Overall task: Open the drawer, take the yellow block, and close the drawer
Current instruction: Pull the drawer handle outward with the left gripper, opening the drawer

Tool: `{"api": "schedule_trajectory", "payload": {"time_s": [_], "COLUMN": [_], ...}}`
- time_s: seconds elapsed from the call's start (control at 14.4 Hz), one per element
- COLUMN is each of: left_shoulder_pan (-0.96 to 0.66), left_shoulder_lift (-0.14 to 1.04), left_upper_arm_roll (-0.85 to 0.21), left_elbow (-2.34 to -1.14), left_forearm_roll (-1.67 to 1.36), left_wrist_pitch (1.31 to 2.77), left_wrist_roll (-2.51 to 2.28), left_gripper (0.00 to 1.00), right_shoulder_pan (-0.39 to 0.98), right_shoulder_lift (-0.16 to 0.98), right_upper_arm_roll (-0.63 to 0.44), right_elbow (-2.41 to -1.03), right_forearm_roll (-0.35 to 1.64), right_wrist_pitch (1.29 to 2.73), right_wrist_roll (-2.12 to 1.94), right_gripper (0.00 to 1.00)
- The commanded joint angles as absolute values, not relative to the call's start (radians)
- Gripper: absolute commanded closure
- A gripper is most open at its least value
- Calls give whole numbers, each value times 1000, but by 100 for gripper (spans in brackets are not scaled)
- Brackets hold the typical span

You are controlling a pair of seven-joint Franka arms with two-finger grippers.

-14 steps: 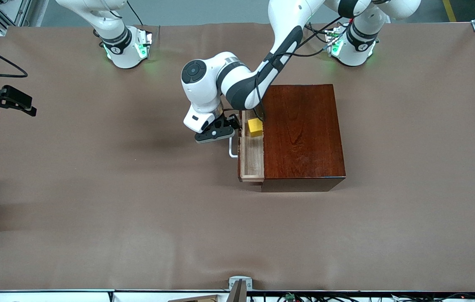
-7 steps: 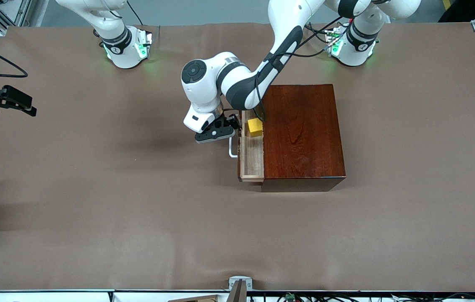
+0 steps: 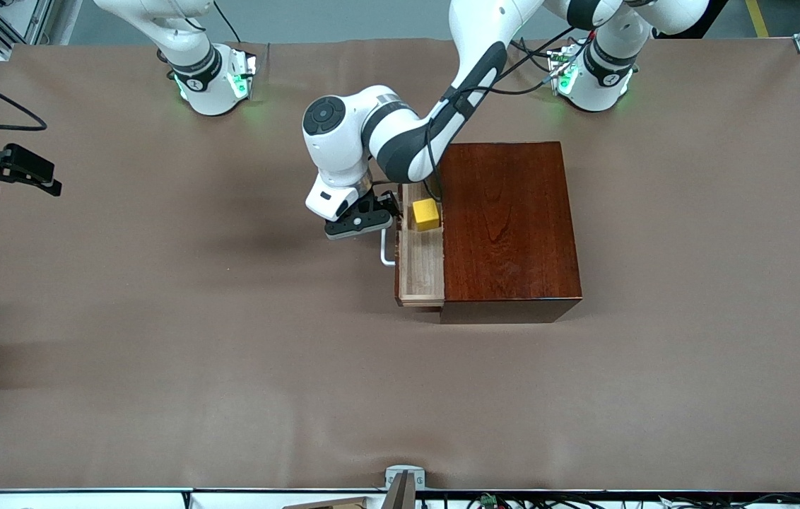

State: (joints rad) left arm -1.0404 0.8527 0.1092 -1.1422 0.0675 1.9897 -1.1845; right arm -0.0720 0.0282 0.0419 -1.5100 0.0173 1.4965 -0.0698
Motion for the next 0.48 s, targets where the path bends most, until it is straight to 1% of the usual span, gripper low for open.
{"api": "schedule_trajectory", "payload": {"time_s": [0.0, 0.21, 0.42], "left_shoulder_pan": [-1083, -1083, -1081], "left_shoulder_lift": [916, 905, 875], "left_upper_arm_roll": [64, 63, 63], "left_elbow": [-1062, -1066, -1069], "left_forearm_roll": [25, 25, 26], "left_wrist_pitch": [2112, 2112, 2057], "left_wrist_roll": [-1296, -1302, -1299], "left_gripper": [0, 0, 0], "right_shoulder_pan": [-87, -87, -87], "right_shoulder_lift": [34, 34, 34], "right_upper_arm_roll": [54, 54, 54], "right_elbow": [-1493, -1493, -1493], "right_forearm_roll": [18, 18, 18], "right_wrist_pitch": [1488, 1488, 1488], "right_wrist_roll": [-74, -74, -74], "right_gripper": [0, 0, 0]}}
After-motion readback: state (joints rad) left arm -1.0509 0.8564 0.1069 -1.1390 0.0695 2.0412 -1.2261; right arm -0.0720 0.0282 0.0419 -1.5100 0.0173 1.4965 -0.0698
